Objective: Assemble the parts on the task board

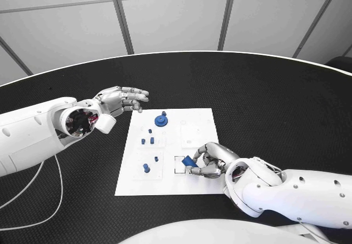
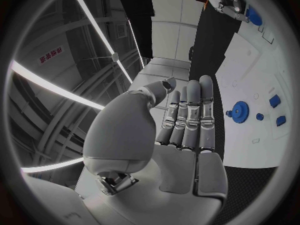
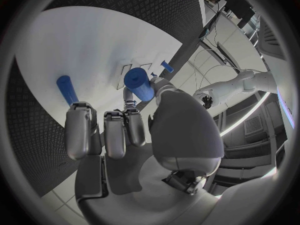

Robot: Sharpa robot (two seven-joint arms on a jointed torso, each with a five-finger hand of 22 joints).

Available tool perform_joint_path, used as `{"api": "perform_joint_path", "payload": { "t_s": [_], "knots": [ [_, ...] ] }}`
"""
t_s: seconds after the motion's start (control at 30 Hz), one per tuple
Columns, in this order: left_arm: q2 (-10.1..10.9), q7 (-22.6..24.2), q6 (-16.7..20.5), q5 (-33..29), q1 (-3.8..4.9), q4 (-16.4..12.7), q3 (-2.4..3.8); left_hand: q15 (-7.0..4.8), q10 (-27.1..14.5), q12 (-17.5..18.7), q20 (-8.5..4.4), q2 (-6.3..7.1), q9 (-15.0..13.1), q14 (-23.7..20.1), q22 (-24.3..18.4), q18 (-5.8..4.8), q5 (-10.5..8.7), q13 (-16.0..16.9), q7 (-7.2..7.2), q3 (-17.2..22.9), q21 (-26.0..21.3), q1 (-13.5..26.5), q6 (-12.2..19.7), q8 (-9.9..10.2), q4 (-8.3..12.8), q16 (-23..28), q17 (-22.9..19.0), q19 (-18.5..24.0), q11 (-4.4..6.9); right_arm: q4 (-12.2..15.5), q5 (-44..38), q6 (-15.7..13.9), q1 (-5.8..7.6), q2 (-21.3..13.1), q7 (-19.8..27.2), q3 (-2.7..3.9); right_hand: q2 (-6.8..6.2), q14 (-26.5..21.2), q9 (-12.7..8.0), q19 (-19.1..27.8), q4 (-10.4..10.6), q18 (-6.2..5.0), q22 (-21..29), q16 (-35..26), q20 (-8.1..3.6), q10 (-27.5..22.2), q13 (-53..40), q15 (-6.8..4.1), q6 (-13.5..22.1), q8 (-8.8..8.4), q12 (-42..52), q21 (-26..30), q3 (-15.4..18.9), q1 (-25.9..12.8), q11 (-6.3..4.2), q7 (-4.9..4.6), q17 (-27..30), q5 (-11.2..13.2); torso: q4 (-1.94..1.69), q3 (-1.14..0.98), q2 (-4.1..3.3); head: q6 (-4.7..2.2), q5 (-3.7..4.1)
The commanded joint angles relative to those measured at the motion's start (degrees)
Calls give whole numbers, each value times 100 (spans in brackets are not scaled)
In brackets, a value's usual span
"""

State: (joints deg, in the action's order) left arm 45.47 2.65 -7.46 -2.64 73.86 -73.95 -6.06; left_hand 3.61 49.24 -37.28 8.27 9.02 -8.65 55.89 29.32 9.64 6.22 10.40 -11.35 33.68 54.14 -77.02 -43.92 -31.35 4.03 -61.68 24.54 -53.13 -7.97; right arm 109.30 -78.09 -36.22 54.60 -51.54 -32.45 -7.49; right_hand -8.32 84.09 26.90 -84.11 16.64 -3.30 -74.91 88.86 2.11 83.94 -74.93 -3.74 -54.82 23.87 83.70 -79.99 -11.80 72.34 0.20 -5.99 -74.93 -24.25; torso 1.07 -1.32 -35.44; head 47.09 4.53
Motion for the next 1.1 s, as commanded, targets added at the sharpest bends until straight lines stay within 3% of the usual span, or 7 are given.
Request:
{"api": "perform_joint_path", "payload": {
  "t_s": [0.03, 0.37, 0.53, 0.8, 1.1],
  "knots": [
    [-5, -1, 3, 0, 0, -1, 0, -6, -27, -25, 19, -34, 5, -26, -7, 99, 14, -10, -88, -21, -27, 17, 36, -24, -9, 13, -6, 12, -2, -125, 79, 105, 1, 130, -2, 18, -2, 553, 73, -311, 5, 77, -610, 31, -51, 154, -794, -55, -252, 56, 19, -26, -64, -140, -64, 205, -1324, 9, -13, 16, -3, -1, -11],
    [-13, -7, 9, 0, 3, -8, 0, -6, -27, -25, 19, -34, 5, -26, -7, 99, 14, -10, -88, -21, -27, 17, 36, -24, -9, 13, -6, 12, -2, -385, 305, 546, 6, 360, -34, 40, 20, 557, 211, -325, 3, 88, -662, 39, -99, 192, -815, -112, -364, 206, 15, -69, -192, -520, -133, 284, -1344, 63, -51, 61, -14, 17, -25],
    [-5, -8, 8, 0, 5, -16, 0, -5, -35, -35, 20, -36, 5, -30, -16, 99, 16, -13, -90, -24, -39, 13, 44, -28, -17, 8, -13, 7, -3, -438, 358, 531, 7, 436, -30, 42, 40, 556, 251, -326, 7, 89, -666, 38, -111, 190, -803, -123, -364, 235, -2, -70, -229, -622, -143, 294, -1340, 89, -40, 43, -21, 12, -47],
    [5, -13, 1, 0, 7, -28, 1, -5, -35, -35, 20, -36, 5, -30, -16, 99, 16, -13, -90, -24, -39, 13, 44, -28, -17, 8, -13, 7, -3, -451, 377, 369, 7, 513, 27, 44, 56, 561, 315, -334, 5, 96, -695, 48, -124, 189, -786, -134, -362, 281, -27, -95, -275, -775, -156, 307, -1364, 145, -50, 45, -22, 30, -66],
    [12, -15, 2, 0, 8, -34, 1, -5, -35, -35, 20, -36, 5, -30, -16, 99, 16, -13, -90, -24, -39, 13, 44, -28, -17, 8, -13, 7, -3, -470, 380, 322, 7, 524, 38, 48, 36, 567, 436, -343, 5, 103, -727, 62, -137, 204, -794, -145, -347, 358, -41, -120, -301, -1023, -168, 320, -1393, 516, -40, 38, -19, 36, -79]
  ]
}}
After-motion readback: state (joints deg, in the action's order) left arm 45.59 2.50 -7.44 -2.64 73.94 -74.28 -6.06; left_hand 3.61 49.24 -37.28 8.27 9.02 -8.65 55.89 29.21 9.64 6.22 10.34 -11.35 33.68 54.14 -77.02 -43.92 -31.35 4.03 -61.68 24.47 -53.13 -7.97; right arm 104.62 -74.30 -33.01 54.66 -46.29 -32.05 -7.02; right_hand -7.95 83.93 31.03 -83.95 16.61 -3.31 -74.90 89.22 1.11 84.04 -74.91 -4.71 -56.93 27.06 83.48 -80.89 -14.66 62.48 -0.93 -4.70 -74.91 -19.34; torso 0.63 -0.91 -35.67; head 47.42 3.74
